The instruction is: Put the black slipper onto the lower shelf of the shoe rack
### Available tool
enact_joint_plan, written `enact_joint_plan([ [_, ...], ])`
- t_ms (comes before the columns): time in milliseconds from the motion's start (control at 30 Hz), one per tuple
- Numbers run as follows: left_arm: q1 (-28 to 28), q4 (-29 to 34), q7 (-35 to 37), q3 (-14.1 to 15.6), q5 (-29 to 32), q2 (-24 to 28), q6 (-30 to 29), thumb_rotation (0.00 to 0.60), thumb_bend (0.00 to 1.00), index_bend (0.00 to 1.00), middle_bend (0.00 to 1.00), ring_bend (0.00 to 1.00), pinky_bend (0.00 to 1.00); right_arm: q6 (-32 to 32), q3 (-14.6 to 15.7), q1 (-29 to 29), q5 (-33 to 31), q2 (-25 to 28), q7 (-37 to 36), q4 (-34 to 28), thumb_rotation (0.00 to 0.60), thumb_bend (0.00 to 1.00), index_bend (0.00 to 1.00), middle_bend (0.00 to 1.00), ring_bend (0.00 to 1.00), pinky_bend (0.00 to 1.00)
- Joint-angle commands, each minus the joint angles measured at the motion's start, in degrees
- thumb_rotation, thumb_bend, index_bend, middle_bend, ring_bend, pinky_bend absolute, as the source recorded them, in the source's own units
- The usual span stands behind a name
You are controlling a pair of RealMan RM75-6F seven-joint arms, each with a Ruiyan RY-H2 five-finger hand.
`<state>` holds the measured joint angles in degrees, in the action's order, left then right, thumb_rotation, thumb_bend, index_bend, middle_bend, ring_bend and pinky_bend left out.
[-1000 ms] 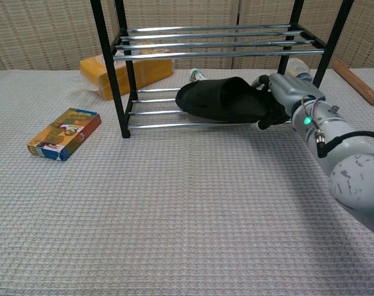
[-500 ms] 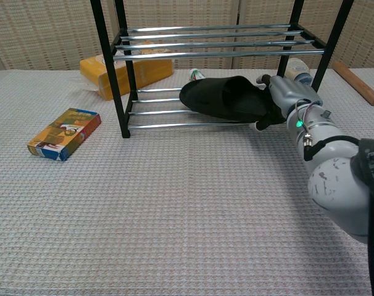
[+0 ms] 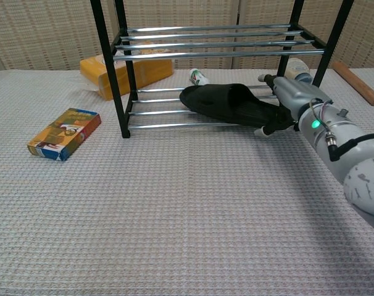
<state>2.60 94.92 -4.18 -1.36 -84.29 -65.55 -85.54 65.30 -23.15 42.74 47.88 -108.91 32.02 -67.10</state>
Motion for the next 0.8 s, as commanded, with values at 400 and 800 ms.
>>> enact_joint_plan([
  [400, -0.07, 0.78, -0.73, 0.01, 0.08, 0.13, -0.05, 0.6, 0.22, 0.26, 0.16, 0.17, 0.27, -4.84, 2.98, -1.15, -2.74, 3.17, 1.69, 0.5, 0.6, 0.21, 0.0, 0.05, 0.06, 0.06],
  [800, -0.24, 0.78, -0.92, 0.1, 0.19, 0.24, -0.04, 0.6, 0.22, 0.26, 0.16, 0.17, 0.27, -4.95, 5.56, -2.56, 3.04, 4.22, -4.65, -2.28, 0.6, 0.25, 0.0, 0.08, 0.12, 0.06],
])
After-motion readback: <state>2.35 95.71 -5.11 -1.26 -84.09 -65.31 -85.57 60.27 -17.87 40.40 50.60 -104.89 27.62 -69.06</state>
